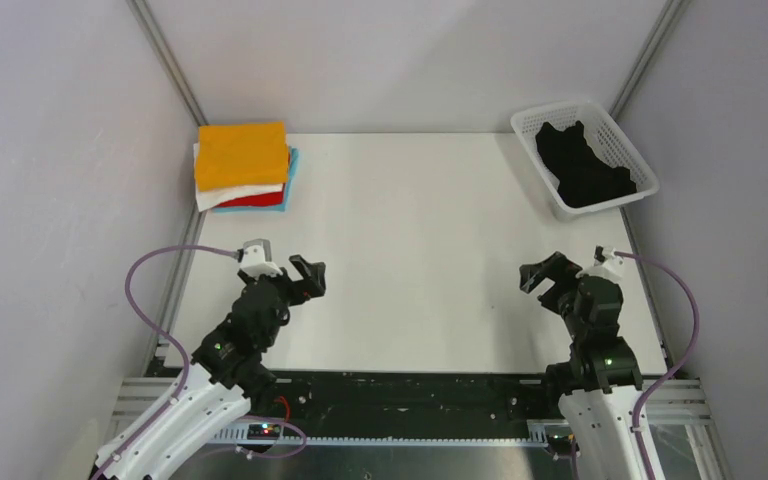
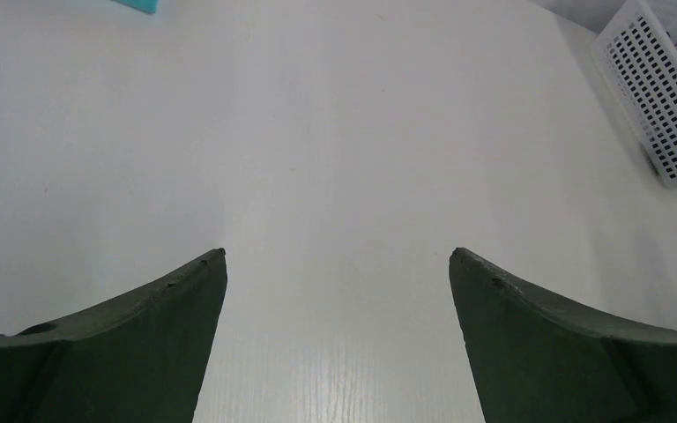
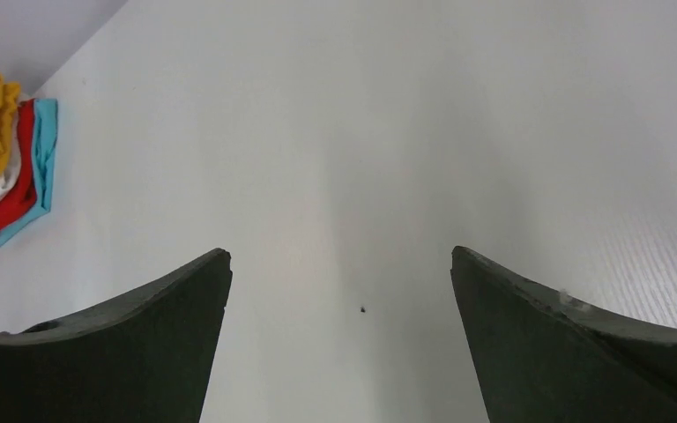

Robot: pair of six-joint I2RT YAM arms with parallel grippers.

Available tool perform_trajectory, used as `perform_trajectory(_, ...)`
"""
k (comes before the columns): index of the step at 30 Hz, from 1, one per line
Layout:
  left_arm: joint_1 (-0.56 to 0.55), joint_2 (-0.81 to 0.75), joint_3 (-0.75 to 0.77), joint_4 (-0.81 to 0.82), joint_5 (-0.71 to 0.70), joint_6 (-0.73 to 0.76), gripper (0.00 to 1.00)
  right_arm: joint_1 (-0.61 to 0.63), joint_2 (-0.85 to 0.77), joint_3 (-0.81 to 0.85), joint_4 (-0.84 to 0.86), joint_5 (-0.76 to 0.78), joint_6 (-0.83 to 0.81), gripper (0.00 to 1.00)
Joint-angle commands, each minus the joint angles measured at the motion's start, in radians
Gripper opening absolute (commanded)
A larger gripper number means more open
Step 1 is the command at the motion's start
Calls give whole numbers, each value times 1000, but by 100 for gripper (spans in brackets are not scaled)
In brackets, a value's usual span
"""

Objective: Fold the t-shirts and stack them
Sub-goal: Grab crumpled tshirt from bin with the right arm

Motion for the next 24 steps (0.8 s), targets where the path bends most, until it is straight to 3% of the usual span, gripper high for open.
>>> perform_trajectory(1, -5, 7, 32, 15, -11, -11, 100, 3, -28, 11, 89, -3, 31, 100)
perform_trajectory(5, -5, 45, 45, 27, 9, -21, 100, 0, -30, 21, 199, 41, 34, 99)
perform_trajectory(8, -5, 103, 64, 64, 39, -6, 100, -2, 79, 92, 300, 103, 32, 99)
perform_trajectory(11, -5, 149, 89, 80, 38, 9, 100, -14, 358, 222, 334, 120, 5, 99)
perform_trajectory(16, -3, 192, 99, 114, -7, 24, 100, -81, 865, 591, 266, 220, -82, 99)
perform_trajectory(22, -4, 195, 74, 142, -46, 43, 100, -223, 1305, 944, 235, 235, -171, 99)
perform_trajectory(24, -3, 198, 71, 145, -56, 48, 100, -256, 1450, 1103, 139, 228, -223, 99)
